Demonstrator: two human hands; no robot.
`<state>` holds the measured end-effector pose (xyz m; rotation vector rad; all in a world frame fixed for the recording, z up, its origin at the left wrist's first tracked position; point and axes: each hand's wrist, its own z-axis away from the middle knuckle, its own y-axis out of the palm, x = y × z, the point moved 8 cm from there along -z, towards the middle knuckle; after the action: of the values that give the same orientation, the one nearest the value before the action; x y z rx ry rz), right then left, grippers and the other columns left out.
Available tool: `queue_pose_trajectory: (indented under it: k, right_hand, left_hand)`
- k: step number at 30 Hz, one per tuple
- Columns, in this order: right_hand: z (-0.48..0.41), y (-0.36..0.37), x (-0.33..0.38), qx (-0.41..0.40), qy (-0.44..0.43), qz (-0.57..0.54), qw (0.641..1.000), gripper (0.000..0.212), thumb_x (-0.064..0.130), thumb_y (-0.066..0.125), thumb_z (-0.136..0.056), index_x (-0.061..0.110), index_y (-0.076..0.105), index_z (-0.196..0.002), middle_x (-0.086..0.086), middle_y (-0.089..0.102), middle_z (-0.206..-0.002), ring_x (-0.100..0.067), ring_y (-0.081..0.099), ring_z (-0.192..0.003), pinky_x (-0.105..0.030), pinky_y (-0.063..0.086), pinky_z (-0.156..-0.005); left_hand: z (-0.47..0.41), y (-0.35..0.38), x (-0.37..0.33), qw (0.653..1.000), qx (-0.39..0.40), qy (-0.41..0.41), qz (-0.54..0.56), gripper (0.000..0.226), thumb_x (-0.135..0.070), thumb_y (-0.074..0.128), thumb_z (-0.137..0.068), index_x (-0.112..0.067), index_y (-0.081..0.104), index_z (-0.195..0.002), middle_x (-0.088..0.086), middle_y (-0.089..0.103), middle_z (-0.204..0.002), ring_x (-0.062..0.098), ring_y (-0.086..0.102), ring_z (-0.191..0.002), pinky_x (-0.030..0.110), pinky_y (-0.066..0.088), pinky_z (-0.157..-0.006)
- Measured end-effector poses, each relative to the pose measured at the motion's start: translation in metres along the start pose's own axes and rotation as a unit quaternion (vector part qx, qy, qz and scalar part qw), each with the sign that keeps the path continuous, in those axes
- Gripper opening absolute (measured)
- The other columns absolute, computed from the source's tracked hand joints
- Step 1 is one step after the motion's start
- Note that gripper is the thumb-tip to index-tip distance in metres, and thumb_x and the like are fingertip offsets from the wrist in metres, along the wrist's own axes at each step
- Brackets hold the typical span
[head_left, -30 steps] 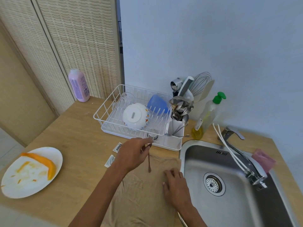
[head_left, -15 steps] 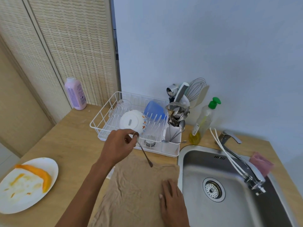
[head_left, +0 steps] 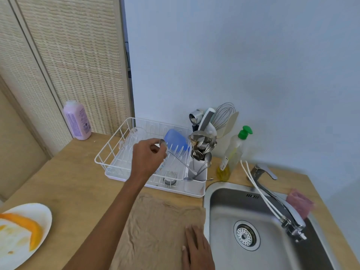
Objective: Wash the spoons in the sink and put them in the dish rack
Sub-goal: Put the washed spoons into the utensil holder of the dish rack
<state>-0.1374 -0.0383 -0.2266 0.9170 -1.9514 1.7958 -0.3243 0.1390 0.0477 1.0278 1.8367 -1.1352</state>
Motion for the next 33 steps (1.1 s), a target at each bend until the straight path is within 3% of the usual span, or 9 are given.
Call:
queue_pose_trajectory:
  k: [2, 5, 8, 12, 18, 20, 22, 27, 33]
  right_hand:
    - [-0.004, -0.006, -0.004, -0.031, 0.02, -0.067, 0.997, 0.051, 0.054, 0.021, -0.098, 0.049, 0.027, -0.149, 0.024, 0.027, -0.157, 0.007, 0.03, -0.141, -0.015, 0.021, -0.112]
    - [-0.013, -0.008, -0.01, -0.021, 0.026, 0.022, 0.999, 0.058, 0.056, 0.018, -0.101, 0.038, 0.013, -0.156, 0.019, 0.01, -0.162, 0.004, 0.017, -0.146, -0.012, 0.018, -0.113]
    - [-0.016, -0.01, -0.018, -0.044, 0.016, 0.066, 0.997, 0.062, 0.057, 0.018, -0.1, 0.034, 0.007, -0.157, 0.012, 0.021, -0.159, -0.009, 0.045, -0.126, -0.018, 0.039, -0.102]
    - [-0.017, -0.017, -0.012, -0.078, 0.03, 0.083, 0.993, 0.061, 0.053, 0.021, -0.1, 0.034, 0.009, -0.157, -0.002, 0.043, -0.143, -0.017, 0.054, -0.12, -0.029, 0.056, -0.087]
    - [-0.014, -0.008, -0.016, -0.076, -0.007, 0.105, 0.992, 0.063, 0.055, 0.022, -0.099, 0.034, 0.008, -0.157, 0.012, 0.005, -0.165, -0.016, 0.051, -0.122, -0.024, 0.042, -0.104]
    - [-0.014, -0.01, -0.016, -0.079, -0.005, 0.102, 0.992, 0.062, 0.056, 0.021, -0.1, 0.035, 0.007, -0.157, 0.011, 0.007, -0.164, -0.017, 0.053, -0.121, -0.019, 0.034, -0.108]
    - [-0.015, -0.016, -0.014, -0.098, -0.003, 0.101, 0.99, 0.062, 0.056, 0.019, -0.1, 0.034, 0.009, -0.157, 0.011, 0.013, -0.163, -0.016, 0.053, -0.119, -0.02, 0.043, -0.101]
    - [-0.012, -0.014, -0.014, -0.086, 0.016, 0.143, 0.986, 0.052, 0.051, 0.024, -0.099, 0.023, 0.046, -0.137, -0.004, 0.042, -0.143, -0.026, 0.068, -0.112, -0.039, 0.056, -0.087]
    - [-0.011, -0.013, -0.015, -0.083, 0.017, 0.16, 0.984, 0.053, 0.052, 0.023, -0.099, 0.023, 0.044, -0.138, -0.004, 0.043, -0.142, -0.025, 0.067, -0.112, -0.038, 0.056, -0.087]
  left_hand:
    - [-0.001, 0.018, 0.002, 1.0, 0.008, 0.013, -0.019, 0.014, -0.024, 0.065, -0.089, -0.016, 0.077, -0.089, -0.003, 0.071, -0.059, 0.007, 0.069, -0.053, 0.039, 0.062, -0.066]
    - [0.001, 0.042, 0.013, 0.999, 0.025, 0.005, -0.024, 0.019, -0.031, 0.063, -0.086, -0.017, 0.076, -0.09, -0.005, 0.07, -0.058, 0.006, 0.068, -0.053, 0.039, 0.061, -0.069]
    - [0.007, 0.063, 0.026, 0.999, 0.043, -0.015, -0.028, 0.016, -0.03, 0.064, -0.086, -0.018, 0.075, -0.091, -0.005, 0.071, -0.059, 0.005, 0.068, -0.054, 0.038, 0.061, -0.069]
    - [0.014, 0.076, 0.035, 0.998, 0.047, -0.038, -0.036, 0.013, -0.026, 0.066, -0.086, -0.018, 0.073, -0.093, -0.003, 0.071, -0.06, 0.006, 0.068, -0.054, 0.038, 0.061, -0.066]
    - [0.011, 0.096, 0.053, 0.991, 0.097, -0.073, -0.062, 0.014, -0.031, 0.066, -0.085, -0.021, 0.07, -0.093, -0.003, 0.07, -0.056, 0.009, 0.067, -0.053, 0.04, 0.06, -0.075]
    - [0.009, 0.099, 0.055, 0.988, 0.107, -0.084, -0.069, 0.018, -0.035, 0.066, -0.086, -0.019, 0.071, -0.092, -0.004, 0.071, -0.059, 0.009, 0.067, -0.054, 0.039, 0.061, -0.071]
    - [0.009, 0.101, 0.059, 0.986, 0.115, -0.089, -0.077, 0.022, -0.039, 0.065, -0.086, -0.019, 0.072, -0.093, -0.004, 0.071, -0.06, 0.008, 0.067, -0.055, 0.037, 0.061, -0.069]
    - [0.01, 0.103, 0.064, 0.983, 0.133, -0.103, -0.074, 0.021, -0.035, 0.071, -0.083, -0.017, 0.073, -0.095, -0.002, 0.071, -0.059, 0.008, 0.067, -0.057, 0.026, 0.057, -0.066]
    - [0.014, 0.104, 0.067, 0.978, 0.171, -0.11, -0.052, 0.032, -0.039, 0.077, -0.078, -0.019, 0.071, -0.102, 0.0, 0.074, -0.067, 0.009, 0.069, -0.053, 0.029, 0.061, -0.056]
